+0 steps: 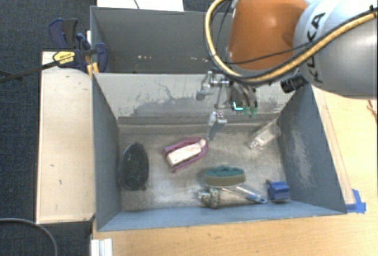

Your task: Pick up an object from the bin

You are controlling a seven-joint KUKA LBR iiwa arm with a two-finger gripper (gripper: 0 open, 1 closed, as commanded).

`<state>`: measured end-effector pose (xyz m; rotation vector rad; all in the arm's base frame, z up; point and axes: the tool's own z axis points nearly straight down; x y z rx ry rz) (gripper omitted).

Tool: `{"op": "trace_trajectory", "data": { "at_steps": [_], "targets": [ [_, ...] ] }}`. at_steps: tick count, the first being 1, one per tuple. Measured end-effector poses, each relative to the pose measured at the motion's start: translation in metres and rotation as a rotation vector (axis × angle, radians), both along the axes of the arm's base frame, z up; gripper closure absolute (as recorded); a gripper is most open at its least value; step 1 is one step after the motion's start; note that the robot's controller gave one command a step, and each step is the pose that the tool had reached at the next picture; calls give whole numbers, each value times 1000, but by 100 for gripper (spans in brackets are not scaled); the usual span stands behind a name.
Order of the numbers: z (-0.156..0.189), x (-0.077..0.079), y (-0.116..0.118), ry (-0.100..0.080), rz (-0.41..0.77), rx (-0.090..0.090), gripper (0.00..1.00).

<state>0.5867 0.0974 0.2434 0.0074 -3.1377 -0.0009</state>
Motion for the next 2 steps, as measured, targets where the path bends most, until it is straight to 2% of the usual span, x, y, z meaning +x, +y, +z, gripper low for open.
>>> {"op": "trace_trajectory", "data": {
  "at_steps": [1, 2],
  "targets": [
    [-135, -17, -13, 2, -154, -2, 0],
    [-169, -23, 8, -6, -253, 0, 0]
  ]
}}
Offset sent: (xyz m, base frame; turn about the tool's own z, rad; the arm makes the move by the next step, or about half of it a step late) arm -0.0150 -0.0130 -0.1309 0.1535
